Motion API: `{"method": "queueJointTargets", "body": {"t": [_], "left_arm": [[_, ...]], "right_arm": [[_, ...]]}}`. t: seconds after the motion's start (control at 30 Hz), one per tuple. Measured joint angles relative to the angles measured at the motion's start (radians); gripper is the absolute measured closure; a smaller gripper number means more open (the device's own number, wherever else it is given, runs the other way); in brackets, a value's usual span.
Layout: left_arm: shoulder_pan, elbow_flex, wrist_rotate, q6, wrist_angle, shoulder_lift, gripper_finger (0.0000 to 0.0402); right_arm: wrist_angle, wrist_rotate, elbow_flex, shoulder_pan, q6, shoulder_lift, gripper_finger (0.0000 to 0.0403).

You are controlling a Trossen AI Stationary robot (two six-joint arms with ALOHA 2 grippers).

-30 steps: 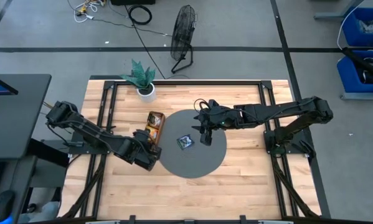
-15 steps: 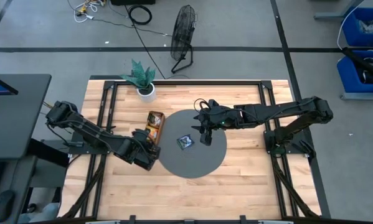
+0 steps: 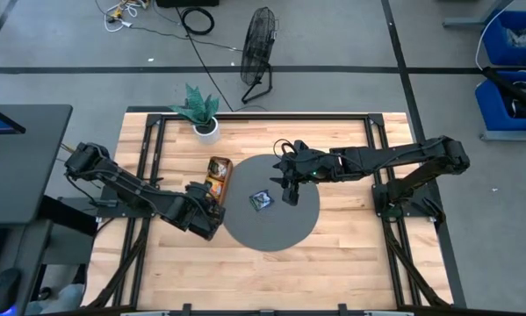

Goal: Pick & Place Tea
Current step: Put the purple tea bag into the bottom section of the wooden organizer

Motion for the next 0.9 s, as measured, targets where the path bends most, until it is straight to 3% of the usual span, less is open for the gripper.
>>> {"method": "queueJointTargets", "body": {"t": [0.3,0.9], "left_arm": [[0.0,0.0,0.023,-0.026,-0.004,0.001,0.04],[-0.019,-0.001,-0.037,-0.115,0.022,0.034,0.04]], "right_arm": [[0.0,0.0,0.0,0.0,0.0,0.0,0.0211],[0.012,0.0,0.0,0.0,0.001,0.0,0.0211]]}}
